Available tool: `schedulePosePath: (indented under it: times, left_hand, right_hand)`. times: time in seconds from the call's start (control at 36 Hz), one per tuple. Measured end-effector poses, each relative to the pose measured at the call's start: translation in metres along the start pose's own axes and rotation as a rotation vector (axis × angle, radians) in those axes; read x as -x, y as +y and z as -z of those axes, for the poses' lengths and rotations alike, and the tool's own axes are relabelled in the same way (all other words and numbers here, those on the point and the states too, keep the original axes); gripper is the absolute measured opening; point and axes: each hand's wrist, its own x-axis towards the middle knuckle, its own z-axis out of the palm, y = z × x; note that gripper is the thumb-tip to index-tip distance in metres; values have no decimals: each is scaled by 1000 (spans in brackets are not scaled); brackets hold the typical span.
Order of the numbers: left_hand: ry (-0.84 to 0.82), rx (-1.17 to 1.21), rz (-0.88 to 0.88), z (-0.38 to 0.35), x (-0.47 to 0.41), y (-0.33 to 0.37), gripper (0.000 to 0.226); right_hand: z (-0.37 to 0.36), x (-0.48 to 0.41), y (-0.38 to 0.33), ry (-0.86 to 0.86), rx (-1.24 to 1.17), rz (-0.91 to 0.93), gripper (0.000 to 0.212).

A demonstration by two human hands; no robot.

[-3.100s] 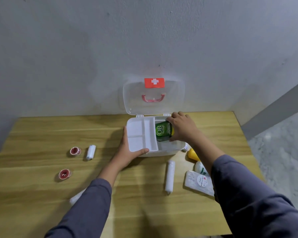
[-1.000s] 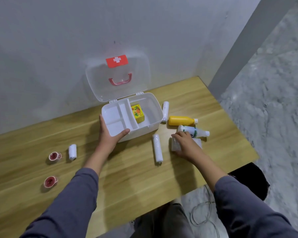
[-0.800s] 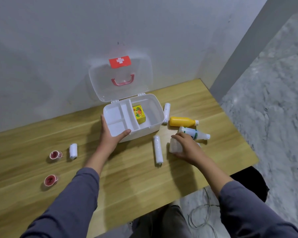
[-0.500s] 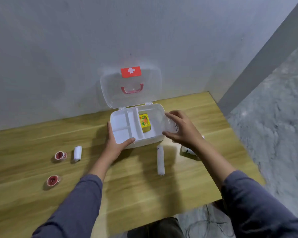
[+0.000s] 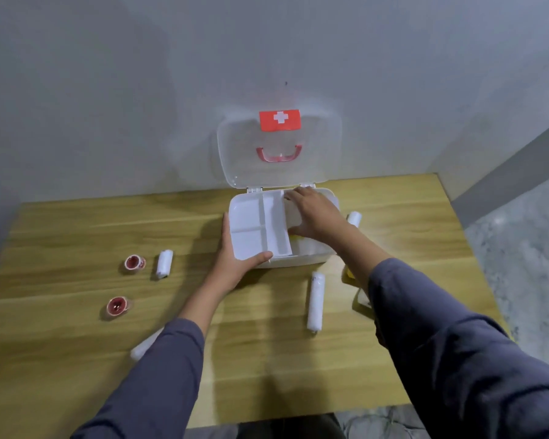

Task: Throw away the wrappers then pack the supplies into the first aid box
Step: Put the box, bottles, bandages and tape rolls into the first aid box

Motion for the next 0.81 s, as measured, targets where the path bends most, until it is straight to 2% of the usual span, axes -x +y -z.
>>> schedulePosePath:
  times: [0.14,0.36,0.44,0.58,0.69,0.75,0.81]
  left_hand:
    - [-4,3,17,0,0,2,89]
    - [-31,-12,-2,2,-3,-1,87]
    - [-33,-16,0,3,-4,-3,86]
    - [-24,-54,42,4,-4,-3,96]
    - [-16,-60,98,7,-4,-5,127]
    - [-27,-52,100,8,-5,-6,128]
    - [-36,-49,79,9,-4,-3,117]
  right_hand:
    - [9,13,11,81,94,-86,77]
    - [0,15,10,-66,92,-125,63]
    - [-11,14,2,-62,-14,-140,64]
    - [-15,25,-4,26,-146,-156,60]
    - [-11,54,-6,208,-221,-169,47]
    - [-12,74,-6,318,-269,-201,42]
    - [-17,98,-8,412,-297,-233,37]
